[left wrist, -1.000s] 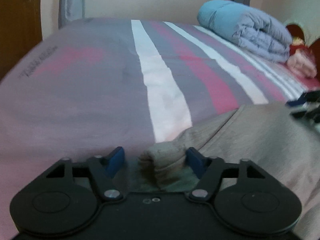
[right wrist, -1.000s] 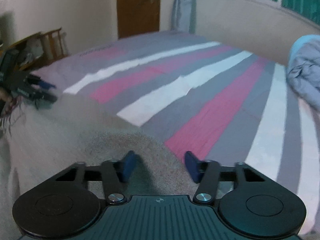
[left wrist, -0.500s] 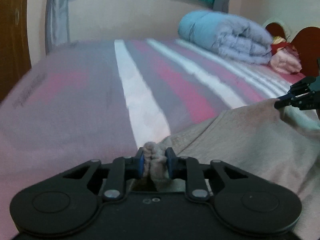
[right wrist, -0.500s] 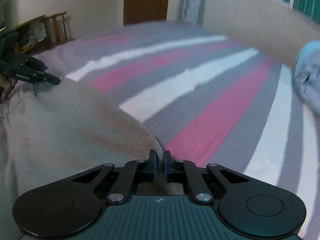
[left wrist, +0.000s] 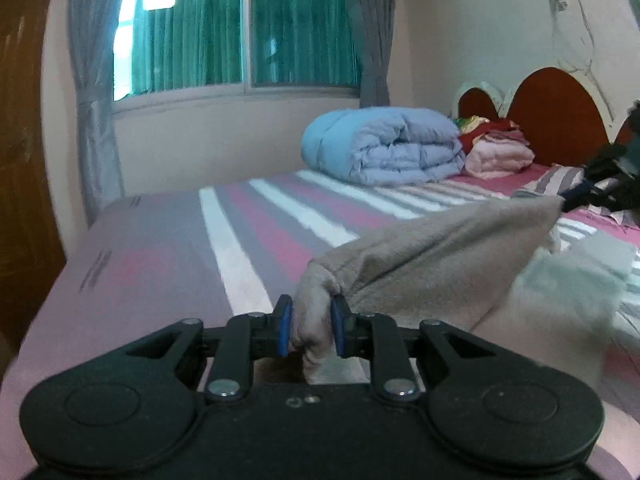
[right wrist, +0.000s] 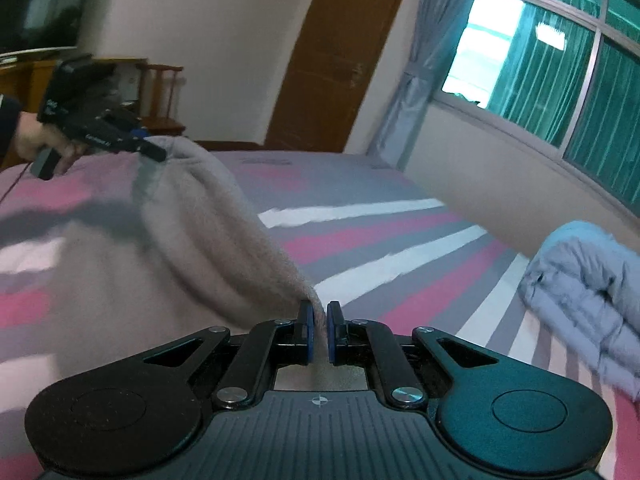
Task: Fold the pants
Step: 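Lift the waistband with both grippers and fold it over onto the legs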
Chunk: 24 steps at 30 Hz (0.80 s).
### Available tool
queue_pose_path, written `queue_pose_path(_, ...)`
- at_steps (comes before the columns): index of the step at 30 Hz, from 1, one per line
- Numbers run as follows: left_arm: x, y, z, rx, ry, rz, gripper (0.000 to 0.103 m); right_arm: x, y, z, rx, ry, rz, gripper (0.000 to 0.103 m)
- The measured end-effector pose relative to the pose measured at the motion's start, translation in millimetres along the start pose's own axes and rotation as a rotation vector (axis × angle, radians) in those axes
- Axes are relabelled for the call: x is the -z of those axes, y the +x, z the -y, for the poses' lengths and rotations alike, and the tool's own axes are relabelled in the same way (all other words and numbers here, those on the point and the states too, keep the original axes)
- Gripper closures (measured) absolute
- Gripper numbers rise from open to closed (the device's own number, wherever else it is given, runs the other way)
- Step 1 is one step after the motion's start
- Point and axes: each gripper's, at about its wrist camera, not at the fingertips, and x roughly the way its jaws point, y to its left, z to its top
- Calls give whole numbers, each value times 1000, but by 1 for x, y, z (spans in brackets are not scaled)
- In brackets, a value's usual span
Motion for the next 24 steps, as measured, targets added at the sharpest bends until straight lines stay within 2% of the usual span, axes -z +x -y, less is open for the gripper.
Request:
queue_pose_path(2, 26, -12, 15, -40, -83, -46, 84, 24, -20, -30, 12, 25, -6, 96)
queue_pose_path(3, 39, -16, 23, -66, -134, -81, 71, 37, -23, -40, 18, 50, -12, 96)
queue_pose_path(4, 51, -18, 31, -101, -177, -123, 51, 52, -26, -53, 27, 89, -35, 93)
queue_pose_path(5, 59, -21, 36, -151, -212, -143, 46, 66, -30, -64, 51, 144, -53, 72)
queue_pose_path(6, 68, -28, 42, -190, -252, -148, 44, 77, -36, -70, 74, 199, -55, 59)
queue_pose_path(7, 75, -35, 47, -223, -300, -161, 46, 88, -43, -75, 90, 284, -49, 48)
queue_pose_path(9, 85, -48, 51, -273, -419, -159, 48, 103, -57, -79, 85, 452, -27, 47)
queue_pose_path(14, 83, -59, 58, -183, -690, -62, 51, 105, -62, -86, 109, 627, -1, 48)
queue_pose_path(16, 79, -50, 57, -147, -755, -46, 54, 99, -51, -80, 111, 676, -1, 48)
queue_pose_path(18, 80, -41, 54, -147, -794, -48, 57, 92, -41, -75, 121, 733, 3, 48)
queue_pose_path(22, 86, -16, 47, -147, -921, -74, 62, 87, -23, -59, 149, 824, -59, 48)
queue_pose_path(24, 98, -22, 40, -162, -967, -90, 64, 91, -11, -49, 163, 882, -97, 48)
